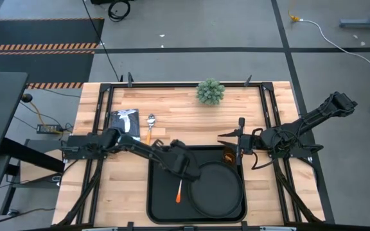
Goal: Pick and place plate/cup/fork/spoon on tray
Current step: Put the yellow spoon on the black tray to the left of the orange fork
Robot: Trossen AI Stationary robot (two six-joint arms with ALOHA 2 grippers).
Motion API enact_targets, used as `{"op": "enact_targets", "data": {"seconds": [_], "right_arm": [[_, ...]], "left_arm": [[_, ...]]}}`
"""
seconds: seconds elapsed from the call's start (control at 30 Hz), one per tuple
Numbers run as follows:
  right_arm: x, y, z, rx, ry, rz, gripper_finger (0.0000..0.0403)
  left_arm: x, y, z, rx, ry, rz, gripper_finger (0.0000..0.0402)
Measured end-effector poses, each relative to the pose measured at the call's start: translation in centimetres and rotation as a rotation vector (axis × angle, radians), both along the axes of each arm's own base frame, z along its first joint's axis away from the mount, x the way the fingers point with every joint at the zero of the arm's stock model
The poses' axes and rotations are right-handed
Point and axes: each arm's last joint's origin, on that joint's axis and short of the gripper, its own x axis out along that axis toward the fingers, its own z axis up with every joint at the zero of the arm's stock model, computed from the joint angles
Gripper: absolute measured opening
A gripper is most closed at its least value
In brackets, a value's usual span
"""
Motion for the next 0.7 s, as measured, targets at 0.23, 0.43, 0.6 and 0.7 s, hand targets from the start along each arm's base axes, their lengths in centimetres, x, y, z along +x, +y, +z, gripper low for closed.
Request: {"op": "enact_targets", "data": {"seconds": [0.23,0.43,0.6,0.7], "right_arm": [[0.0,0.0,0.1,0.004,-0.01,-0.002,0.0097],[0.0,0.0,0.2,0.009,-0.021,-0.002,0.0097],[0.0,0.0,0.2,0.007,-0.019,-0.002,0.0097],[0.0,0.0,0.3,0.002,-0.024,-0.001,0.0097]], "left_arm": [[-4.0,2.0,2.0,0.054,-0.022,0.06,0.0051],[-8.6,4.2,1.9,0.093,-0.041,0.225,0.0054],[-10.2,6.0,1.2,0.099,-0.055,0.298,0.0068],[-10.1,7.2,0.6,0.084,-0.052,0.302,0.0079]]}}
